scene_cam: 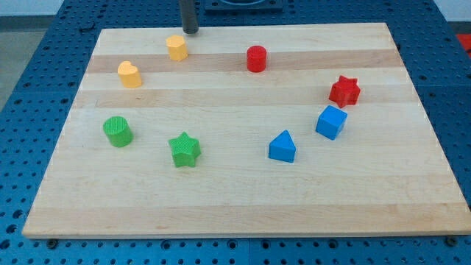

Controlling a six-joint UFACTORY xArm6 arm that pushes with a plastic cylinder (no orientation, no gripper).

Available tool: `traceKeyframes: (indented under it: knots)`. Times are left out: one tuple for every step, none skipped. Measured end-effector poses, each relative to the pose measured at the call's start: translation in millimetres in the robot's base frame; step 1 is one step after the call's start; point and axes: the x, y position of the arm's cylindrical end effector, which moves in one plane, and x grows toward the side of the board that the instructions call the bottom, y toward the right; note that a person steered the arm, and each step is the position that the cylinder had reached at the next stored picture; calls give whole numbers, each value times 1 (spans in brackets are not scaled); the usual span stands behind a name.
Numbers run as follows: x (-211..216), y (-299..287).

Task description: Push your arm near yellow heart

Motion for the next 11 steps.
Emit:
traceKeyframes:
  knots:
    - [0,0]
    - [-1,-4]
    - [-1,-25]
    - [1,-69]
    - [1,-119]
    - [50,-131]
    - [93,-128]
    - [93,-128]
    - [90,-99]
    - [84,-50]
    - [70,-13]
